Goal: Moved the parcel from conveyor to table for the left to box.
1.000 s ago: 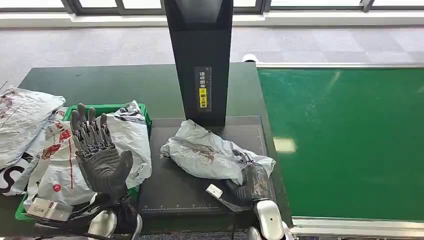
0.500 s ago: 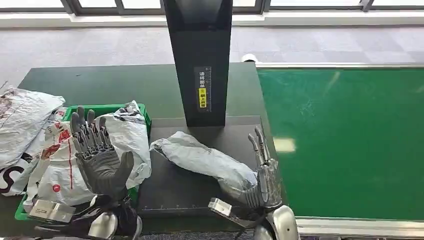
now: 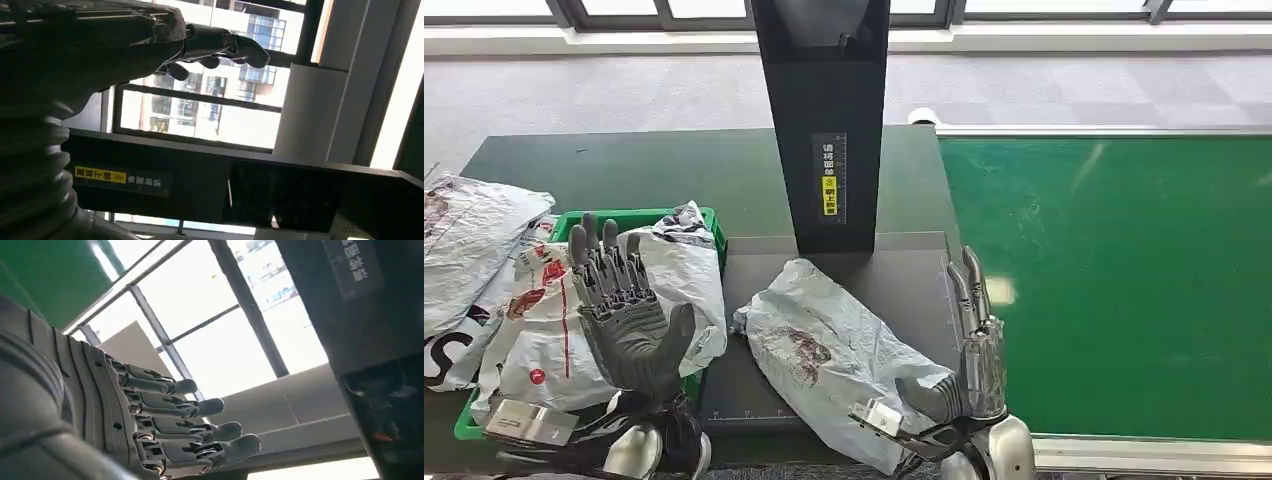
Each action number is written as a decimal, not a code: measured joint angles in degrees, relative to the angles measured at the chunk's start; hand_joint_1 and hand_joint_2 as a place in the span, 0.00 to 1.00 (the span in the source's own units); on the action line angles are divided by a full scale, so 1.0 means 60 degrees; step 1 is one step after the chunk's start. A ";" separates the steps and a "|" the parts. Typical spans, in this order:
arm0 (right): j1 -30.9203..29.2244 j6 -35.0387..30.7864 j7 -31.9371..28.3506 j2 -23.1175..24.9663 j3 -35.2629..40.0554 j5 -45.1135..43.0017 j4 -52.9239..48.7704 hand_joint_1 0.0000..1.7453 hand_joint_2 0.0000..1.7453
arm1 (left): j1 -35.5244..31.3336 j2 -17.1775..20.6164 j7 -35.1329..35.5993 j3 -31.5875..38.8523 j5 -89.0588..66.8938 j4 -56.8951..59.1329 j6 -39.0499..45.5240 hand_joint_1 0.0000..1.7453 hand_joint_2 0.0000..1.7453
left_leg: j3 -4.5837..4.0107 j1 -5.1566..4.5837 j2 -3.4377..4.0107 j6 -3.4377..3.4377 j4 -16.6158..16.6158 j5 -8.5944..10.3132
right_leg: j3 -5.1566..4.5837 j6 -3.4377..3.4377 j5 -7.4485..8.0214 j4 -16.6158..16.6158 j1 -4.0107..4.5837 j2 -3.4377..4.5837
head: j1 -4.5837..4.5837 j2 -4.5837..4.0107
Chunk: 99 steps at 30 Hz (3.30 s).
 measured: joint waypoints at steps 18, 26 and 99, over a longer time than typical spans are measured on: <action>0.0172 0.0000 -0.1935 0.0099 -0.0391 -0.3620 -0.3833 0.00 1.00 | -0.2300 0.0000 0.2961 -0.1612 -0.8413 0.4390 0.1118 0.00 1.00 | 0.0005 -0.0016 -0.0019 0.0029 0.0004 0.0019 | 0.0030 0.0017 0.0013 -0.0002 -0.0015 -0.0028 | 0.0004 0.0000; -0.0309 0.0025 -0.1938 0.0099 -0.0201 -0.3773 -0.3654 0.00 1.00 | -0.3458 -0.0270 0.3585 -0.2488 -1.0043 0.8966 0.1636 0.00 1.00 | 0.0002 -0.0016 0.0007 0.0023 0.0003 0.0029 | 0.0010 0.0006 0.0045 0.0000 -0.0013 0.0003 | 0.0000 0.0000; -0.0512 0.0018 -0.1964 0.0091 -0.0136 -0.3846 -0.3315 0.00 1.00 | -0.3430 0.0410 -0.0144 -0.3074 -1.4153 0.0724 0.5264 1.00 1.00 | -0.0067 -0.0043 0.0017 0.0024 -0.0001 0.0015 | -0.0043 0.0011 0.0044 0.0014 -0.0046 0.0022 | 0.0029 0.0000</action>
